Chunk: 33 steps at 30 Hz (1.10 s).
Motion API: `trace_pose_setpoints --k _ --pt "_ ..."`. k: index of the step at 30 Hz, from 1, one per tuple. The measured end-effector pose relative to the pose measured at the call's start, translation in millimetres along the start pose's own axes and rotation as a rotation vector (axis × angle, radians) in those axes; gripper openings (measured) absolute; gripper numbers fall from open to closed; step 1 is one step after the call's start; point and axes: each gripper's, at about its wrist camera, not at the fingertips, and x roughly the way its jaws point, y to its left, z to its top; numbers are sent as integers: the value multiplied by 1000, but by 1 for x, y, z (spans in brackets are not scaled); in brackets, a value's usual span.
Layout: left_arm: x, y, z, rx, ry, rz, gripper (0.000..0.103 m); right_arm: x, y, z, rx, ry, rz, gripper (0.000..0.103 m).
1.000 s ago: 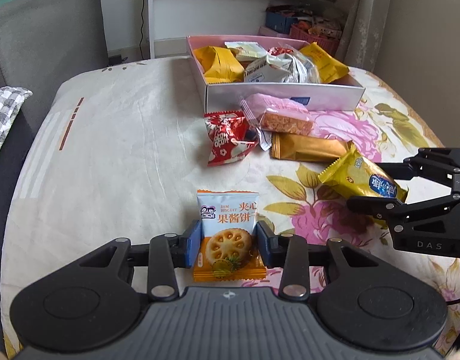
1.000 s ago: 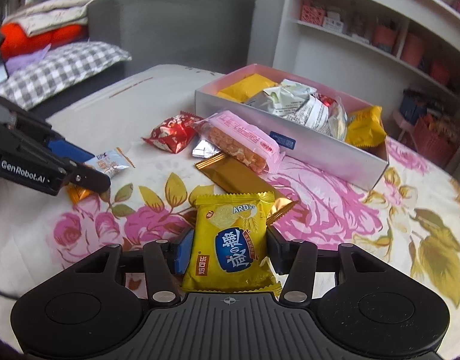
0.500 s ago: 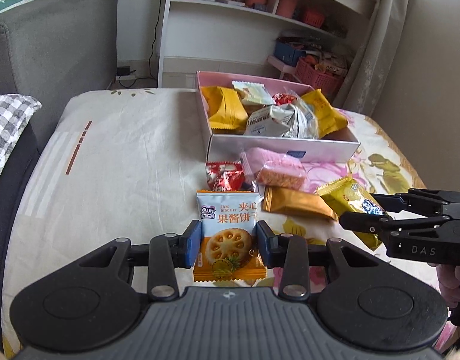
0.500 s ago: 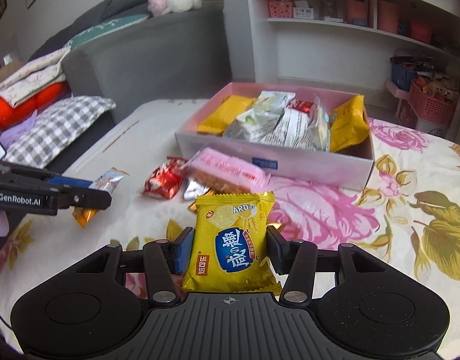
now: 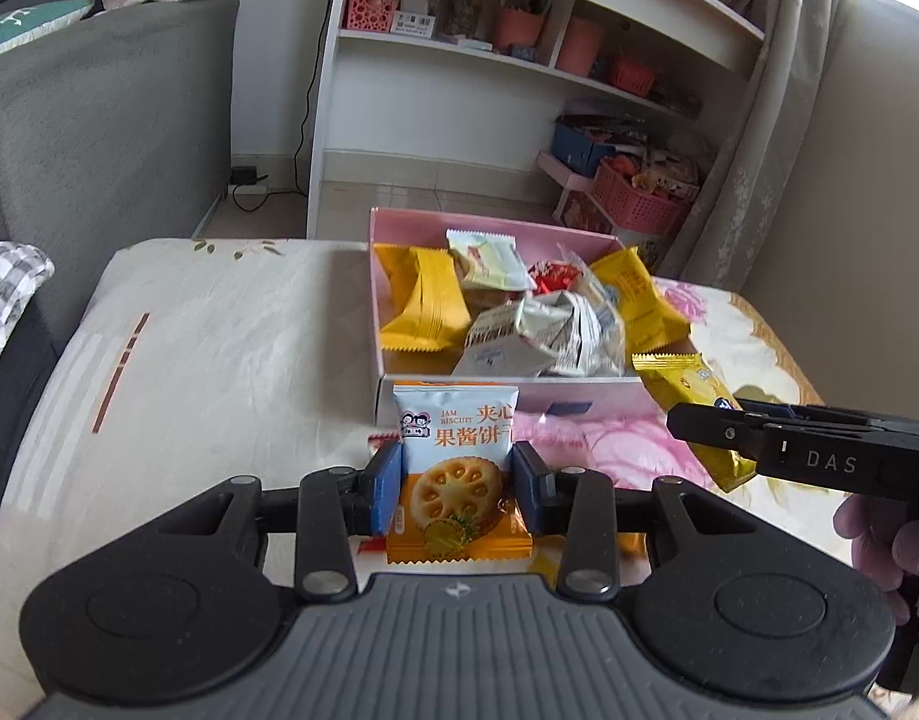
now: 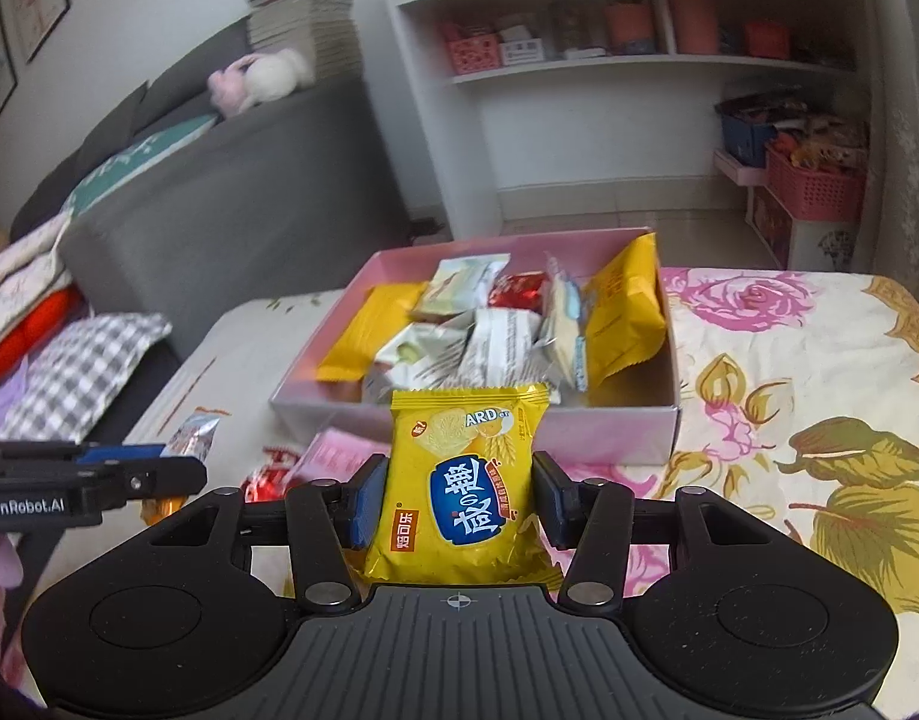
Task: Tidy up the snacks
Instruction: 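Carry orange cookie packet with left gripper and yellow packet with right over box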
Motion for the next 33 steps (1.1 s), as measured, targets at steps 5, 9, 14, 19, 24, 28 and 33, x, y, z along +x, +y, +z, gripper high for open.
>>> trace_pose_setpoints --k 5,9,14,19,24,28,33 --pt "12 -5 13 -15 -42 12 36 5 -10 13 42 -37 15 50" --pt "27 -10 25 -10 -72 26 36 12 -17 22 71 -60 26 50" --pt "49 -9 36 10 -109 37 36 21 -27 31 109 -86 25 50" --pt "68 -7 37 25 -118 50 36 37 -40 37 147 -94 -2 50" --pt "82 -5 32 28 -104 73 36 51 -49 39 183 -97 -23 50" --pt "88 -4 31 45 -97 92 36 61 -51 40 176 -99 -43 50" --pt "92 0 31 10 -91 92 36 69 -49 39 152 -108 -52 50"
